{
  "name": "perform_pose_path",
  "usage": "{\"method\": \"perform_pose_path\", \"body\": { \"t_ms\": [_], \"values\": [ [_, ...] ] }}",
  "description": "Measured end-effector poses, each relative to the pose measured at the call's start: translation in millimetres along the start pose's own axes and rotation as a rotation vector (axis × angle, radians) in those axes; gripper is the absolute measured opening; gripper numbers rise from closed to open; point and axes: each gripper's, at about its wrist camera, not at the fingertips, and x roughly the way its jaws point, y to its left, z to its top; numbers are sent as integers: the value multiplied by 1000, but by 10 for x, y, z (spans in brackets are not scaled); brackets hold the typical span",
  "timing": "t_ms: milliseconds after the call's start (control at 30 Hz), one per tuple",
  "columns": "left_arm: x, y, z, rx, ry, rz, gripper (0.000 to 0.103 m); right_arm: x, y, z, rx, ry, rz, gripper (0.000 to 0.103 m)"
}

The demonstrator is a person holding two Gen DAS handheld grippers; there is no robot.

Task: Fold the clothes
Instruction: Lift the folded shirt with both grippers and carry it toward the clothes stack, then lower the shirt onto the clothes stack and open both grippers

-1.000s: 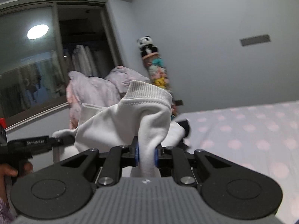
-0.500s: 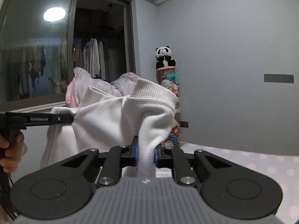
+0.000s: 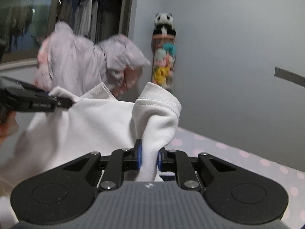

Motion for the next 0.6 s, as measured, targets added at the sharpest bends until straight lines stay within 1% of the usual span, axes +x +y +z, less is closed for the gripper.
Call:
{"method": "perform_pose_path", "body": {
  "t_ms": [133, 200, 233, 267, 300, 333, 400, 433, 533, 600],
  "values": [
    [347, -37, -165, 25, 65, 1, 21, 397, -141, -235, 16, 70, 6, 19],
    [449, -37, -227, 20, 94, 11, 22, 582, -206, -341, 25, 104, 8, 20],
    [497, -37, -258, 16, 109, 17, 26, 635, -225, -361, 35, 116, 4, 22],
    [531, -33, -269, 16, 119, 35, 33, 688, -243, -382, 45, 129, 1, 25],
    [528, -34, -268, 20, 114, 60, 35, 722, -260, -404, 53, 137, -10, 34],
    [514, -35, -266, 24, 105, 86, 36, 710, -275, -428, 53, 135, -40, 38],
    [422, -20, -226, 18, 83, 117, 44, 660, -332, -446, 62, 122, -86, 48],
    [371, -11, -204, 14, 72, 132, 49, 618, -368, -448, 70, 115, -100, 49],
    [99, 8, -199, 26, 47, 109, 51, 410, -467, -460, 107, 103, -89, 49],
    [-84, 2, -244, 31, 58, 84, 54, 278, -496, -476, 133, 111, -58, 49]
  ]
}}
